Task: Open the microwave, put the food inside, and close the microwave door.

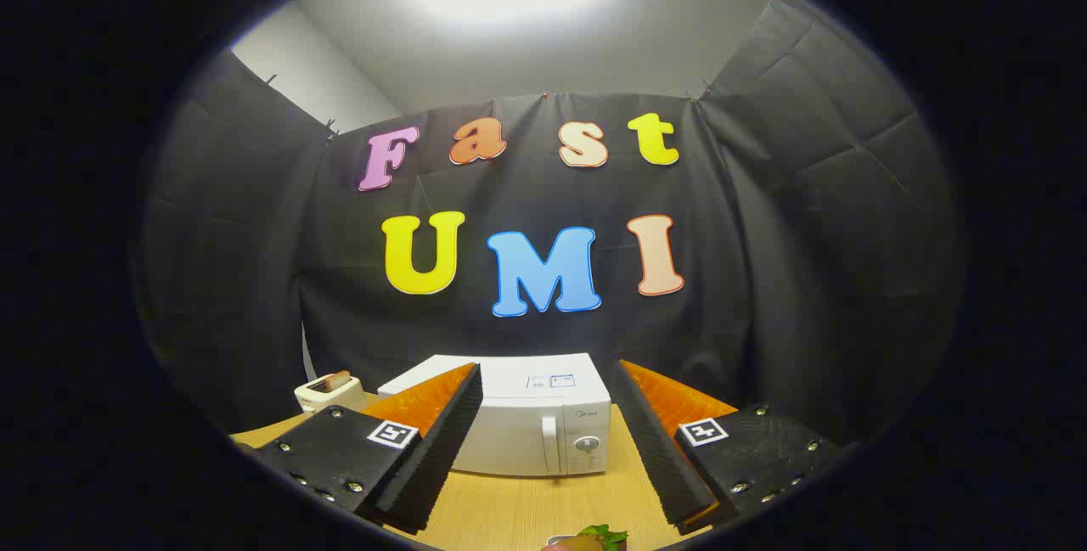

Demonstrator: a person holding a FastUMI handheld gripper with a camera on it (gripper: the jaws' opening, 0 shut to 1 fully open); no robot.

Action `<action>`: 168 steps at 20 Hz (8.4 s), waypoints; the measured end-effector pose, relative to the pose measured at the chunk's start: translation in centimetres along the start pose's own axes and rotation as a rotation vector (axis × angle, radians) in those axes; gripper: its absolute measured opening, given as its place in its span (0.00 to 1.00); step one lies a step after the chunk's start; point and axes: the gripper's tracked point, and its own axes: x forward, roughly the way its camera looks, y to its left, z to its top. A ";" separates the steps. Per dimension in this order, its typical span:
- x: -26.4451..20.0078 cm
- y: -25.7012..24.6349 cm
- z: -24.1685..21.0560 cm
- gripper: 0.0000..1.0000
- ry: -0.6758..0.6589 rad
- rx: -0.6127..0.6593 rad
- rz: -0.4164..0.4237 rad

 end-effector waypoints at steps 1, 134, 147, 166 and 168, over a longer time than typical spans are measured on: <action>0.0 0.3 0.2 0.96 -0.001 -0.005 0.007; -2.6 12.6 -27.3 0.64 0.574 -0.124 0.185; -9.4 20.5 -26.5 0.79 0.577 -0.331 0.509; -15.4 27.2 -18.7 0.79 0.618 0.089 1.125; -13.7 25.0 -17.3 0.79 0.608 0.119 1.077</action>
